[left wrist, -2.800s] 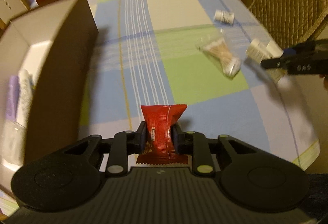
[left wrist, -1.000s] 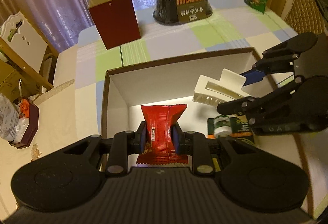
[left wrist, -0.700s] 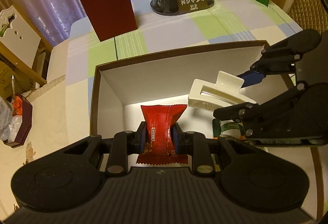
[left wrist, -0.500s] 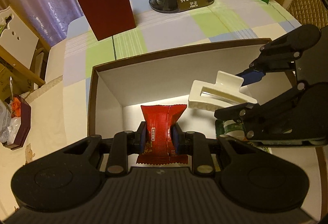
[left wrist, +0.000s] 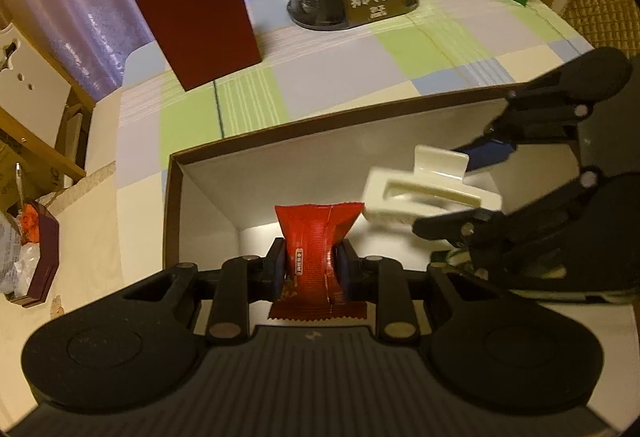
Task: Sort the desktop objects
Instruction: 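Open both grippers to drop the packet and clip into the box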
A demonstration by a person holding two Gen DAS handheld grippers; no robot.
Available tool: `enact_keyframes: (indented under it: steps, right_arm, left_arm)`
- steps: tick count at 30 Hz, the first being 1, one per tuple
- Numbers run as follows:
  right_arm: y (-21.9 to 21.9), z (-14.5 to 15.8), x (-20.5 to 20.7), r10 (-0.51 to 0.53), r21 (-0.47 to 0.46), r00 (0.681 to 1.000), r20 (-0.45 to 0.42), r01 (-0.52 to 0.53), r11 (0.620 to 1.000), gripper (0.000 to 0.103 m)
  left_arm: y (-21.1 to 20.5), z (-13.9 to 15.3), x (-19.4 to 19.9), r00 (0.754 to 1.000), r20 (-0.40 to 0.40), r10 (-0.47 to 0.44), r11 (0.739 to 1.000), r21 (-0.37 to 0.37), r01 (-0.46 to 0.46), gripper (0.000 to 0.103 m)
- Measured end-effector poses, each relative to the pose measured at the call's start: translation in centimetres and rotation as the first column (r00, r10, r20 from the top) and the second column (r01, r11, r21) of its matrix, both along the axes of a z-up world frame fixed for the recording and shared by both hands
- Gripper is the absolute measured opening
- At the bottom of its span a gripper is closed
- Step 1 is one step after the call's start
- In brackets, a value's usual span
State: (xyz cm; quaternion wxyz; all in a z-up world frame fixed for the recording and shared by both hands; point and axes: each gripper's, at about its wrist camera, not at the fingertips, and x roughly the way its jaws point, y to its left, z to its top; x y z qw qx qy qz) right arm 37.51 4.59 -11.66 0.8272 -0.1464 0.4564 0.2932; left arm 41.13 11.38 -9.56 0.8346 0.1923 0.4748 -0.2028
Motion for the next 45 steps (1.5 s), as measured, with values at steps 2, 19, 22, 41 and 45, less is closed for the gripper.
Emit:
enact_keyframes:
  steps: [2, 19, 22, 41, 45]
  right_arm:
    - [-0.1, 0.1, -0.2, -0.001, 0.017, 1.000, 0.002, 0.001, 1.000, 0.067]
    - [-0.9, 1.1, -1.9, 0.003, -0.005, 1.000, 0.006, -0.003, 1.000, 0.074]
    - [-1.1, 1.2, -2.2, 0.003, -0.009, 1.000, 0.009, -0.003, 1.000, 0.074]
    - [-2.4, 3.6, -6.4, -0.031, 0.026, 0.999, 0.041, 0.030, 0.999, 0.074]
    - [-2.7, 4.1, -7.6, -0.044, 0.042, 0.998, 0.046, 0.042, 0.998, 0.074]
  left_arm:
    - [0.0, 0.0, 0.1, 1.000, 0.012, 0.007, 1.000, 0.004, -0.007, 0.040]
    - [0.4, 0.9, -1.1, 1.000, 0.022, 0.018, 1.000, 0.008, -0.018, 0.059]
    - [0.6, 1.3, -1.6, 0.999, 0.025, 0.023, 1.000, 0.005, -0.024, 0.060]
    - [1.8, 5.0, -7.1, 0.996, 0.051, 0.077, 0.997, -0.024, -0.076, 0.064]
    - [2.1, 5.5, -8.5, 0.994, 0.061, 0.087, 0.996, -0.030, -0.086, 0.067]
